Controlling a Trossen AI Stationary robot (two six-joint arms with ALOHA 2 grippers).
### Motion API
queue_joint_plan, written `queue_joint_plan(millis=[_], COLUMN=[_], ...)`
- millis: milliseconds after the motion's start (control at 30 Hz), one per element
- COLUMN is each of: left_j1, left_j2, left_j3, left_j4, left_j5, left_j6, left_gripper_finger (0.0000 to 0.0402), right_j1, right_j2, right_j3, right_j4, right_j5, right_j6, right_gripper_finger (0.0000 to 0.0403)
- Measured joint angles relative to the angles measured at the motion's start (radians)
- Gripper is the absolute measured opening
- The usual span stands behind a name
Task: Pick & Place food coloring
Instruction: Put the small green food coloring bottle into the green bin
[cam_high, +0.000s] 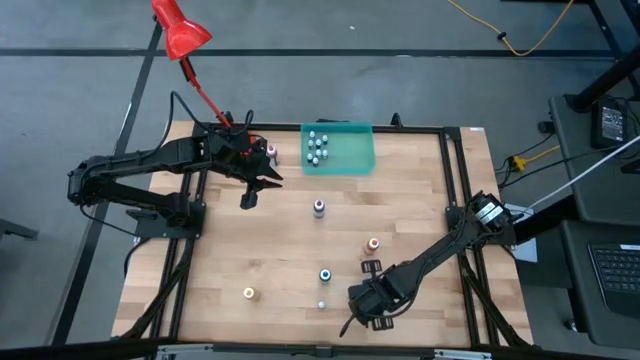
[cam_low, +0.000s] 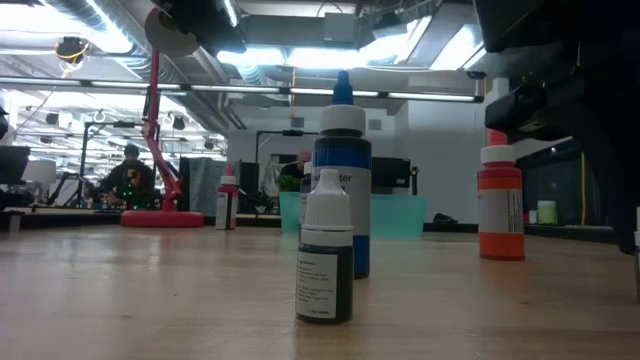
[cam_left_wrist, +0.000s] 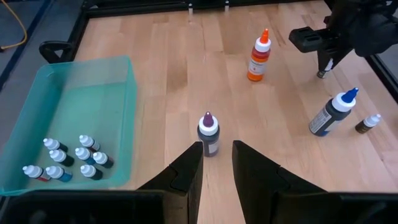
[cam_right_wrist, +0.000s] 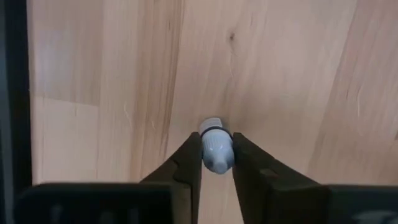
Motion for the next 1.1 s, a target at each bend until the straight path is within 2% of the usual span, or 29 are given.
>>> queue_joint_plan(millis=[133,300,467,667,900,1100], left_j1=[0.000,0.000,0.000,0.000,0.000,0.000], left_j2=[0.000,0.000,0.000,0.000,0.000,0.000], left_j3=[0.000,0.000,0.000,0.000,0.000,0.000], left_j4=[0.000,0.000,0.000,0.000,0.000,-0.001], left_j5=[0.000,-0.001,-0.003,-0.004,-0.004,-0.004], left_j6=[0.000,0.000,0.000,-0.011,-0.012,-0.010], left_gripper_finger=[0.0082,0.0082,0.0082,0.0082,0.0082,0.0082], right_j1=[0.000,-0.006,-0.030,-0.077,-0.168,-0.308], right_j2=[0.000,-0.006,-0.018,-0.019,-0.019,-0.020], right_j3=[0.020,0.120,0.291,0.534,0.768,0.869], right_j4=[-0.008,-0.080,-0.259,-0.503,-0.688,-0.780], right_j5=[0.000,0.000,0.001,0.035,0.097,0.124], right_j6=[0.004,-0.002,0.000,0.000,0.005,0.020], right_gripper_finger=[0.0067,0.0080,0.0067,0.0076,0.0068,0.0074])
